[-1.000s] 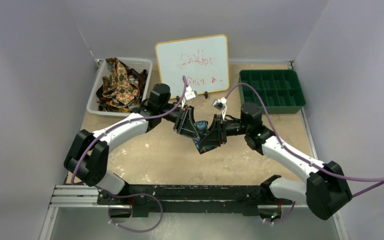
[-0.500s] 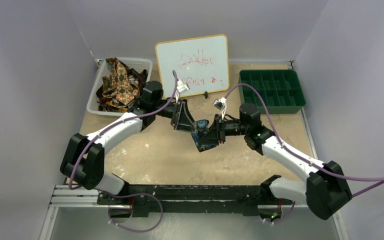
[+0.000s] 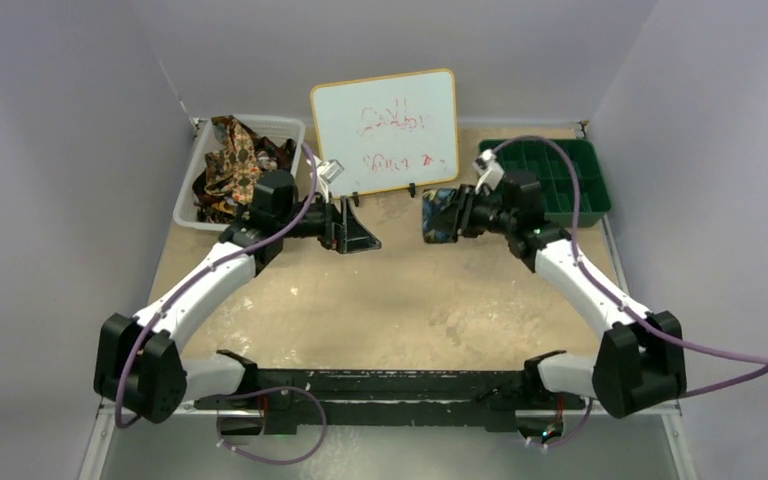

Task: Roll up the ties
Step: Place the tie in the storage box.

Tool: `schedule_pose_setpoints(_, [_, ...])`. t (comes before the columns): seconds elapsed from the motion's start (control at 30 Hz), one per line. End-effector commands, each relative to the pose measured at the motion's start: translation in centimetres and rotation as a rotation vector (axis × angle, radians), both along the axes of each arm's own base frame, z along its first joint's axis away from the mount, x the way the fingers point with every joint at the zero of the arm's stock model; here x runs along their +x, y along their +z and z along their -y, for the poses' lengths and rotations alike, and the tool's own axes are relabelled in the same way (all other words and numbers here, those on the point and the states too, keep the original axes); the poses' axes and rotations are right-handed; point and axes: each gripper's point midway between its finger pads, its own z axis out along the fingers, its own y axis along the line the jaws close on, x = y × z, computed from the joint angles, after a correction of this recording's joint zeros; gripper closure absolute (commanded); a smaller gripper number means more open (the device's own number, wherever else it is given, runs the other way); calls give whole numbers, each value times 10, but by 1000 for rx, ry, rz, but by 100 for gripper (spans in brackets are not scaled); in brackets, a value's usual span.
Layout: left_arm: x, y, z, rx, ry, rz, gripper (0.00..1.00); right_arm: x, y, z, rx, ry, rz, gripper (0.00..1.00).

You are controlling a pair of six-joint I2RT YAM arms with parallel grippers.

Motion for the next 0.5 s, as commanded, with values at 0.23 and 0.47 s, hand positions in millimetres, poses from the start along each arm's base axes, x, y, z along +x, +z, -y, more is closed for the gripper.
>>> schedule_pose_setpoints(0.23, [-9,-2,-33,129,151,101,9,118,-9,119,-507,-574,-67,100])
schedule_pose_setpoints(0.47, [-16,-6,-42,182,148,133,9,147,-11,162,-693,-706,-95,100])
